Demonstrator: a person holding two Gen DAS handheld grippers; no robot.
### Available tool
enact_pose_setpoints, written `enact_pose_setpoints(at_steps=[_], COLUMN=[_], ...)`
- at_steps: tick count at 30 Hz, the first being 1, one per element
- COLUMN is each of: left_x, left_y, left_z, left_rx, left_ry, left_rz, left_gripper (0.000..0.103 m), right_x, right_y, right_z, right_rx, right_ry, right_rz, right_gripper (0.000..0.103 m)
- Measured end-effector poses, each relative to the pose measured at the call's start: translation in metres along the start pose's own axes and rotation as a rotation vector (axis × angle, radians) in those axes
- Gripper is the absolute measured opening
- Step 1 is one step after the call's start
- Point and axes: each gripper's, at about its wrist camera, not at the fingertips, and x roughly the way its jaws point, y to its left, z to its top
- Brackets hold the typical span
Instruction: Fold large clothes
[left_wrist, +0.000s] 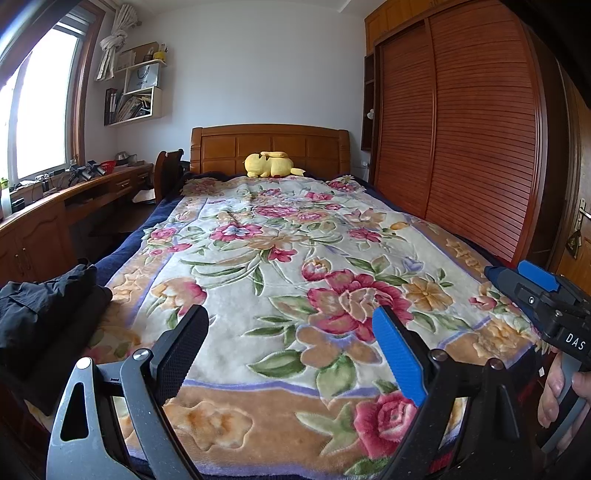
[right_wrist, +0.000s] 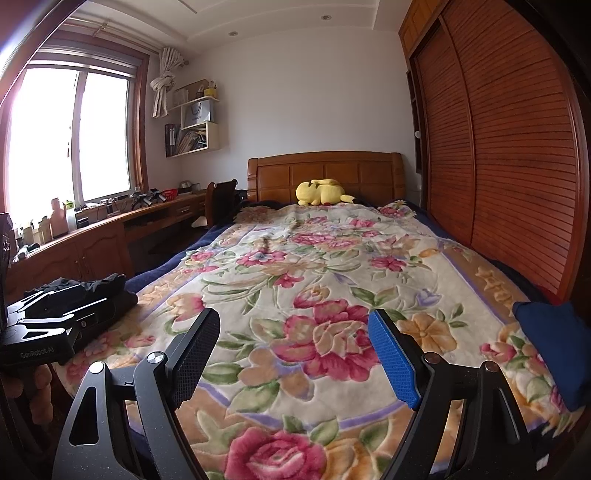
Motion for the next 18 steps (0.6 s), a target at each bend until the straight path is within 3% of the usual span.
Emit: enact_pose_setpoints(at_steps=[18], left_x=[-0.0007], left_y=[-0.0008], left_z=[-0.0002], left_rx=[0.001], left_ry=[-0.003], left_rz=[0.001], left_gripper=[0.091], right_x=[-0.0025], right_y=[0.0053], right_z=[-0.0009], right_rx=[0.006], right_ry=[-0.007], right_rz=[0.000], right_gripper=[0.084])
